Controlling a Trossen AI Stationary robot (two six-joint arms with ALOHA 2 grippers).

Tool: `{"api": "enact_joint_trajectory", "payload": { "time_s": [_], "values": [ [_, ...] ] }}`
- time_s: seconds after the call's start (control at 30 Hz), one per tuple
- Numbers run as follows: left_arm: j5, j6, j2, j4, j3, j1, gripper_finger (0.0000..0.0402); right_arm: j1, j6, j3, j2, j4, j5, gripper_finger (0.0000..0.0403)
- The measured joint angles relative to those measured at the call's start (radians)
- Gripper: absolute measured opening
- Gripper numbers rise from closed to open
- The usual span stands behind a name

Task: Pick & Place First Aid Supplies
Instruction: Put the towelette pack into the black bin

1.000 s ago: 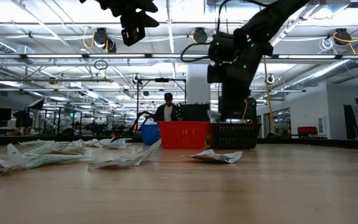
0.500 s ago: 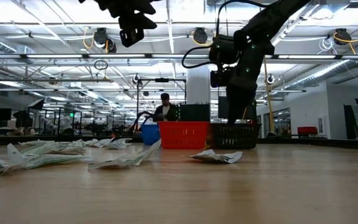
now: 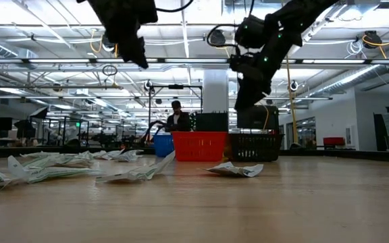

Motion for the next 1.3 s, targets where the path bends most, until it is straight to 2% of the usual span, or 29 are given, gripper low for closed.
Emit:
{"api": "enact_joint_trajectory", "payload": {
  "time_s": [0.17, 0.43, 0.63, 0.97, 1.17, 1.3],
  "values": [
    [-0.101, 0.119, 0.017, -0.053, 0.000, 0.030, 0.0130, -0.018, 0.055, 0.000, -0.080, 0.046, -0.003, 0.0218],
    [-0.117, 0.149, 0.082, -0.119, -0.029, 0.056, 0.0186, -0.021, 0.056, 0.000, -0.193, 0.094, -0.003, 0.0215],
    [-0.088, 0.121, 0.172, -0.063, -0.085, 0.028, 0.0211, -0.021, 0.071, 0.000, -0.226, 0.101, 0.000, 0.0214],
    [-0.197, 0.049, 0.329, 0.042, -0.170, -0.041, 0.0177, -0.021, 0.052, 0.000, -0.225, 0.095, 0.000, 0.0214],
    [-0.200, 0.014, 0.399, 0.095, -0.173, -0.041, 0.0158, -0.021, 0.038, 0.000, -0.225, 0.095, 0.000, 0.0210],
    [-0.182, 0.050, 0.420, 0.102, -0.170, -0.043, 0.0131, -0.021, 0.027, 0.000, -0.225, 0.095, 0.000, 0.0210]
  ]
}}
